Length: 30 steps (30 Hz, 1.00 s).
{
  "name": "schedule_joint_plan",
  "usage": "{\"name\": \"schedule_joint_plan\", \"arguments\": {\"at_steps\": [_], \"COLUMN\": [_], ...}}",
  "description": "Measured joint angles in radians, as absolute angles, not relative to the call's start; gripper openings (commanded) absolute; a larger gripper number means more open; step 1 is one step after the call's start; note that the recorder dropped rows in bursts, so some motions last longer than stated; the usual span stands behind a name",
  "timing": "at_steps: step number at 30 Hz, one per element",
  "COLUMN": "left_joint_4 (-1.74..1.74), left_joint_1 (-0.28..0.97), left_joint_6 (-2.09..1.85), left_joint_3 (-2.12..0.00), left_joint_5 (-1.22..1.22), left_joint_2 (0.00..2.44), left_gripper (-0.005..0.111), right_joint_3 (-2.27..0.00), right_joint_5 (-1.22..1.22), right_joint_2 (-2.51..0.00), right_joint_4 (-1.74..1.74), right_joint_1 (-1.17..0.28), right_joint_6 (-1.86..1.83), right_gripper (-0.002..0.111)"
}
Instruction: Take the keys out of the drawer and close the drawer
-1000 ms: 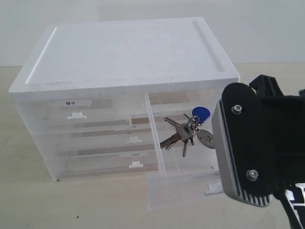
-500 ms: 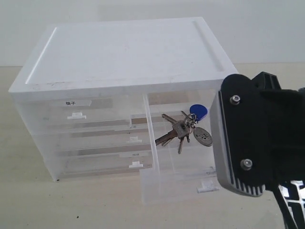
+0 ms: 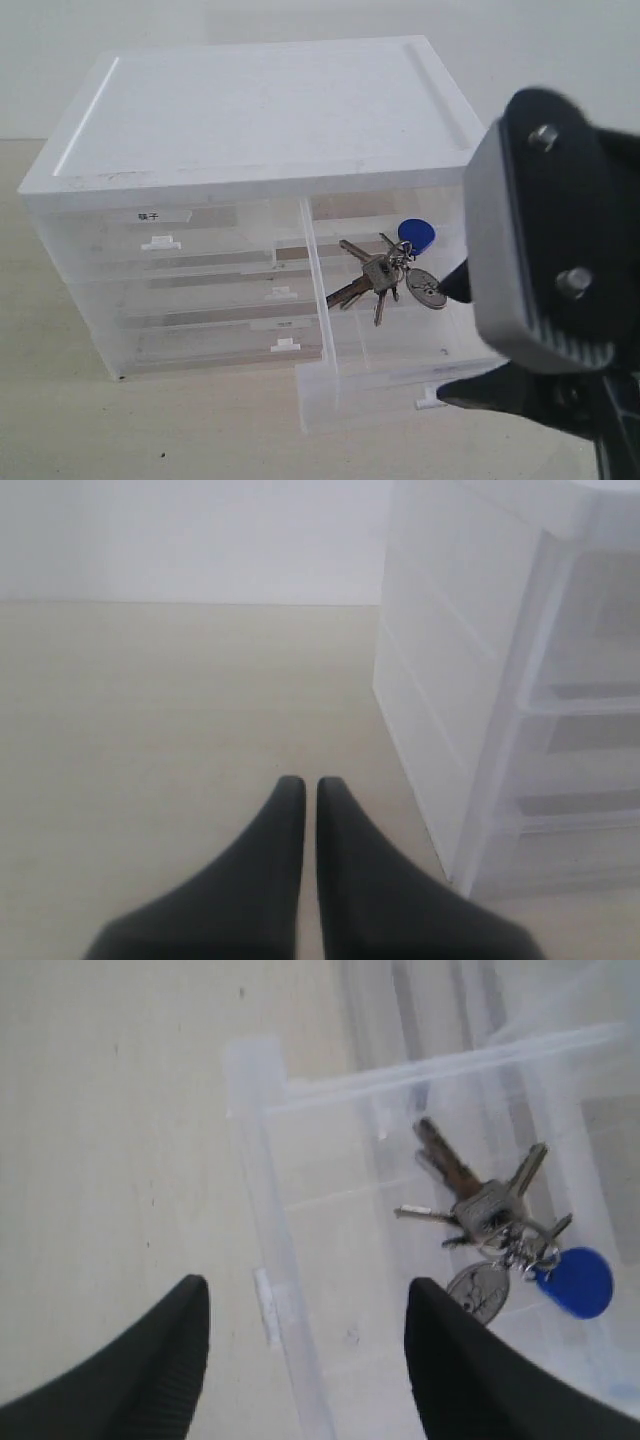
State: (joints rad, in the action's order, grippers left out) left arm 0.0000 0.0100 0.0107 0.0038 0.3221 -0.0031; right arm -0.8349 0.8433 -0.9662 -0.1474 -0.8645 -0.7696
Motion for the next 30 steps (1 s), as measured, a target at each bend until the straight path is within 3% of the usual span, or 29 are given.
{"name": "schedule_joint_plan", "arguments": {"at_steps": [5, 13, 23, 30], "left_joint_4": [0.000, 0.000, 0.000, 0.000], "left_joint_1": [0.010, 0.010, 0.010, 0.010], "left_joint_6": [0.011, 0.011, 0.011, 0.011], "left_joint_3": [0.004, 0.004, 0.004, 0.004], "left_joint_5": [0.322, 0.322, 0.322, 0.322], "left_joint_2": [-0.003, -0.003, -0.003, -0.003], "left_gripper": [0.005, 0.005, 0.005, 0.005], "right_joint_3": [-0.855, -0.862, -0.862, -0.864], "right_joint_5": [0.701, 0.606, 0.480, 0.442], "right_joint_2": [-0.897, -1.094, -1.288, -1.381], "right_joint_4": [-0.223, 0.199, 0.390, 0.396], "right_joint_1": [-0.865, -0.859, -0.859, -0.816], "right_joint_6": [-0.597, 0.062, 0.448, 0.509], "right_gripper": [0.052, 0.053, 0.053, 0.052]}}
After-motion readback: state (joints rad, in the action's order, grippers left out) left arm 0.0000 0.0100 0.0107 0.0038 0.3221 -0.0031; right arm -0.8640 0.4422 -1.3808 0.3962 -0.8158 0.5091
